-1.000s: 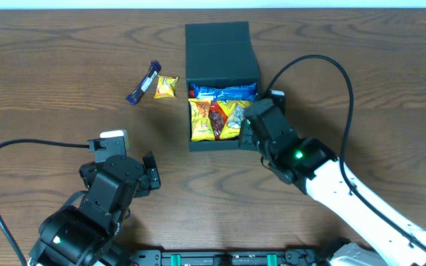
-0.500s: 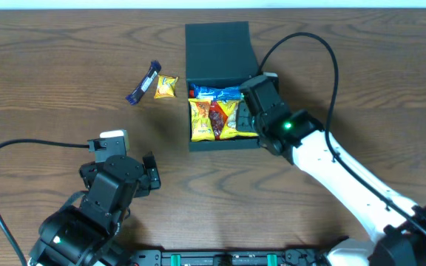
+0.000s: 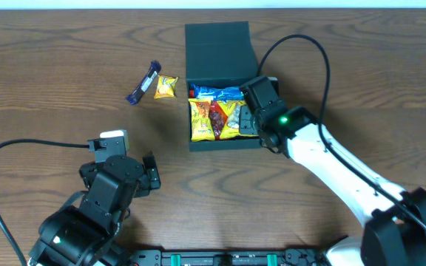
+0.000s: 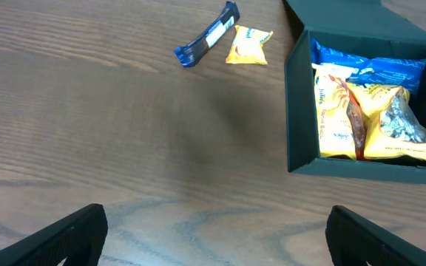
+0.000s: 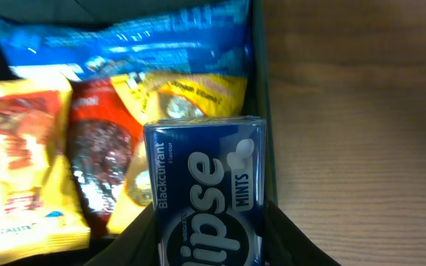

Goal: Pack container
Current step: 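Lower the Eclipse tin upright into the box's right edge and release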

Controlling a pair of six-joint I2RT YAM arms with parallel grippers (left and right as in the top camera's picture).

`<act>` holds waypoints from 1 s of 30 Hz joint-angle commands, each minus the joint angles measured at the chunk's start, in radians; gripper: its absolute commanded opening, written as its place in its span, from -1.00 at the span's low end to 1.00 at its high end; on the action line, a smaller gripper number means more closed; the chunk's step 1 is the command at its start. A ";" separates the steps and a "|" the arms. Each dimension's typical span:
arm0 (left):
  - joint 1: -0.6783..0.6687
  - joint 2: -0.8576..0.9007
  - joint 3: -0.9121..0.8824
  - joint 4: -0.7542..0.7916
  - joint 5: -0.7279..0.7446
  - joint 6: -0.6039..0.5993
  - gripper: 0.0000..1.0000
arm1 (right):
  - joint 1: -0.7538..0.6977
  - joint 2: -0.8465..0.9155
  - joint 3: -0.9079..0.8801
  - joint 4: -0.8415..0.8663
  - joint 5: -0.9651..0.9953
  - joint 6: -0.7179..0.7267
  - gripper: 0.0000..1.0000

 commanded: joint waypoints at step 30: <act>0.002 0.001 -0.001 -0.003 -0.007 -0.007 0.91 | -0.008 0.101 0.023 0.023 0.047 -0.061 -0.44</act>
